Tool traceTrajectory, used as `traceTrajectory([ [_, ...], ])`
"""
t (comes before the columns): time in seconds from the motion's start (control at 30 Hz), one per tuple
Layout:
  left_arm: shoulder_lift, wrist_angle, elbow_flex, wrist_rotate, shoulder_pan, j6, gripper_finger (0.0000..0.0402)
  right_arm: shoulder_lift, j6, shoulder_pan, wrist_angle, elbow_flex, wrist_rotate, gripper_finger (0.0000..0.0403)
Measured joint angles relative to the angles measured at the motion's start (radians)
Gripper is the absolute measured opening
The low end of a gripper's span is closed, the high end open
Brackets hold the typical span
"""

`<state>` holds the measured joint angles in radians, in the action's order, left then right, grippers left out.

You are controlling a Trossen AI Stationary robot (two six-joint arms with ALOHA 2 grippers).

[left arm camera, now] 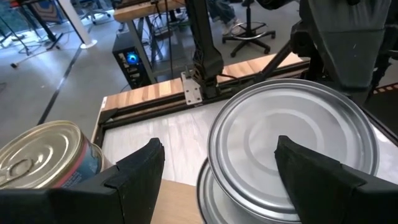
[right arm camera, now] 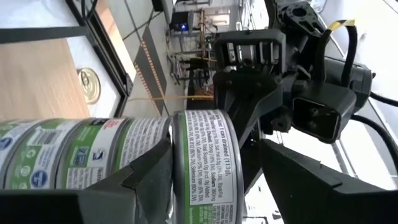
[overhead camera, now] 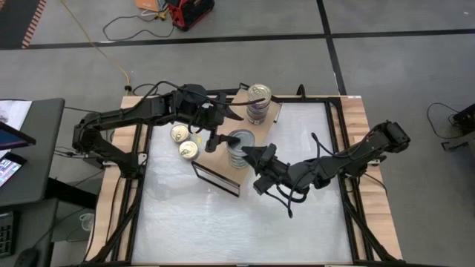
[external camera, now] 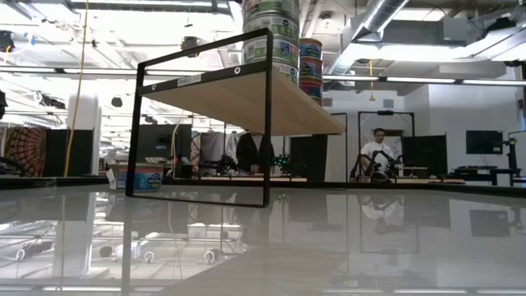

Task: Stack canned seafood by type on shelf
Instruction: Stack the green tuna can on top of the other green tuna can

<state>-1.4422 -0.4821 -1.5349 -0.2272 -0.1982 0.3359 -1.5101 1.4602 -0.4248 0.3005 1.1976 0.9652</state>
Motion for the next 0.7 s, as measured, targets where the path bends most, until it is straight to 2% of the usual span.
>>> traceTrajectory([
  [0.43,-0.001,-0.001,0.002,0.017,-0.001,0.012,0.0295,0.003,-0.104,0.020,-0.031,0.002,-0.095,0.0272],
  [0.7,0.009,-0.012,0.002,0.014,-0.001,0.016,0.0295,0.002,-0.120,0.003,-0.029,0.002,-0.081,0.0272],
])
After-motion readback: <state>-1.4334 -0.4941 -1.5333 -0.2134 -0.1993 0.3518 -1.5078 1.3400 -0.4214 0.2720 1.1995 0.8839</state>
